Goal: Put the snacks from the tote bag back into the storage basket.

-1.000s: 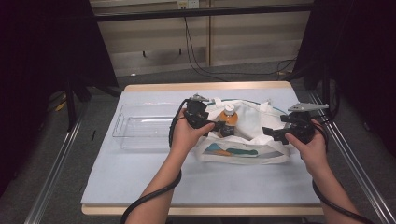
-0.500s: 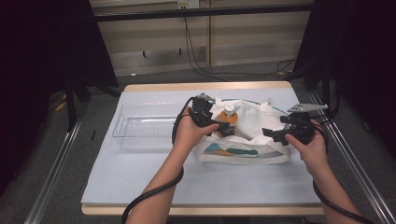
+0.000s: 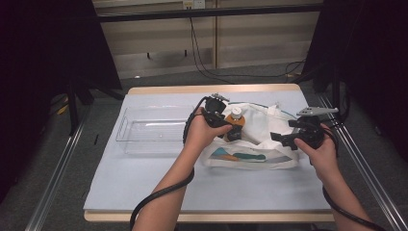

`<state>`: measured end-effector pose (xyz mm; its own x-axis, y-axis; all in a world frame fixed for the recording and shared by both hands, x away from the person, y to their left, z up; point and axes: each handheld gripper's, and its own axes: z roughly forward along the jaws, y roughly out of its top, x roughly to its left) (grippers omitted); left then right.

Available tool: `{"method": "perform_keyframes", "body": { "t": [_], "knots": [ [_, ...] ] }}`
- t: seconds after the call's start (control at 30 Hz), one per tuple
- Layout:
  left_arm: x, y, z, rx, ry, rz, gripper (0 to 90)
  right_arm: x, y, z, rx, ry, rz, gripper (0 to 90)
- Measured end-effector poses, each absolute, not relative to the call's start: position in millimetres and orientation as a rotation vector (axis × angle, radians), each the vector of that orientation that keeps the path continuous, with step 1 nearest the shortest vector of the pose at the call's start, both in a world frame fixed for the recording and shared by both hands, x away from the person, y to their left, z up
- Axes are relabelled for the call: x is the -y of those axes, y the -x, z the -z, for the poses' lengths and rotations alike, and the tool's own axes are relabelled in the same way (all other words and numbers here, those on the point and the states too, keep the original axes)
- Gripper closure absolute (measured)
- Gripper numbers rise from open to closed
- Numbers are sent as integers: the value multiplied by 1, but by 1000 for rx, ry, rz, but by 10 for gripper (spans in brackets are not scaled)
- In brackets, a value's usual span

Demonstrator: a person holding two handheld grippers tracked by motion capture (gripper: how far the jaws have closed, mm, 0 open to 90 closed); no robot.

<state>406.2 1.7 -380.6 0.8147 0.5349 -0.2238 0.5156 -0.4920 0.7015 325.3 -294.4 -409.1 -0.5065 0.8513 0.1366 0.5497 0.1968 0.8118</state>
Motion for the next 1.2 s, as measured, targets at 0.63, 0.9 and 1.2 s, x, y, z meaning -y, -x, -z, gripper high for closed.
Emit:
{"method": "perform_keyframes", "body": {
  "t": [0.63,0.9,1.2],
  "knots": [
    [9,-414,383,-766,-2221,-21,190,292,-325,409,-2144,-1304,-1220,49],
    [12,-415,383,-767,-2222,-16,192,294,-326,410,-2142,-1313,-1218,50],
    [16,-415,382,-773,-2222,-14,194,296,-326,411,-2134,-1321,-1225,51]
  ]
}}
